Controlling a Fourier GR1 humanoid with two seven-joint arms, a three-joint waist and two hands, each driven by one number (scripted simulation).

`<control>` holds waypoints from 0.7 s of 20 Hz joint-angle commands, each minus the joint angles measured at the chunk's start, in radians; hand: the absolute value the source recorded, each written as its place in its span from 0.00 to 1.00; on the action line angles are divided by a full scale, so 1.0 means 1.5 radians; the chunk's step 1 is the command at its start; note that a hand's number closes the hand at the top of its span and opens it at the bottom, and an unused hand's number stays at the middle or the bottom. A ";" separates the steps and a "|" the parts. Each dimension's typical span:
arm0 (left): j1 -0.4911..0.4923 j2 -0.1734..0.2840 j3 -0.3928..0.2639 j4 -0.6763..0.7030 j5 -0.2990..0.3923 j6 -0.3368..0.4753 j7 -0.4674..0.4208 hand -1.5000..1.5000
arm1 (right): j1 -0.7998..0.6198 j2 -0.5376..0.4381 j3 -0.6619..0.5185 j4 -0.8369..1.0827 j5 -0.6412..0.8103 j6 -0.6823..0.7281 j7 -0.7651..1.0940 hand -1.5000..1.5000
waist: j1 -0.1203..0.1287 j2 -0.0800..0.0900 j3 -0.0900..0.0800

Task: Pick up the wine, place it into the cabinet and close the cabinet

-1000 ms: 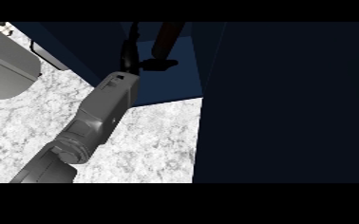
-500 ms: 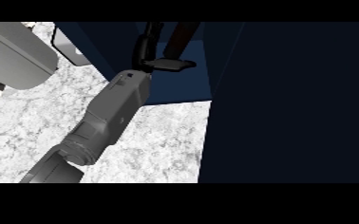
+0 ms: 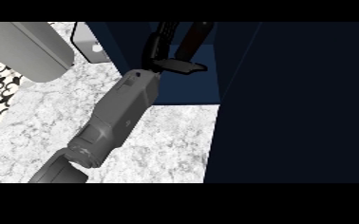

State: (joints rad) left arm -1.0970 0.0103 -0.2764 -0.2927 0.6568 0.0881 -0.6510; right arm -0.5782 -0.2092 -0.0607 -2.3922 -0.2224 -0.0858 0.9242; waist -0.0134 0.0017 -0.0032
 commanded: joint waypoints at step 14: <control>0.224 -0.007 -0.234 -0.555 -0.019 0.261 0.207 0.00 | -0.035 -0.022 0.005 -0.019 -0.001 -0.032 0.048 0.00 | 0.015 -0.010 0.002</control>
State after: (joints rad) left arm -0.8572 0.0030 -0.5113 -0.9329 0.6121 0.3516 -0.3983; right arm -0.6165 -0.2364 -0.0487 -2.3998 -0.2013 -0.1250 0.9641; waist 0.0159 -0.0153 -0.0001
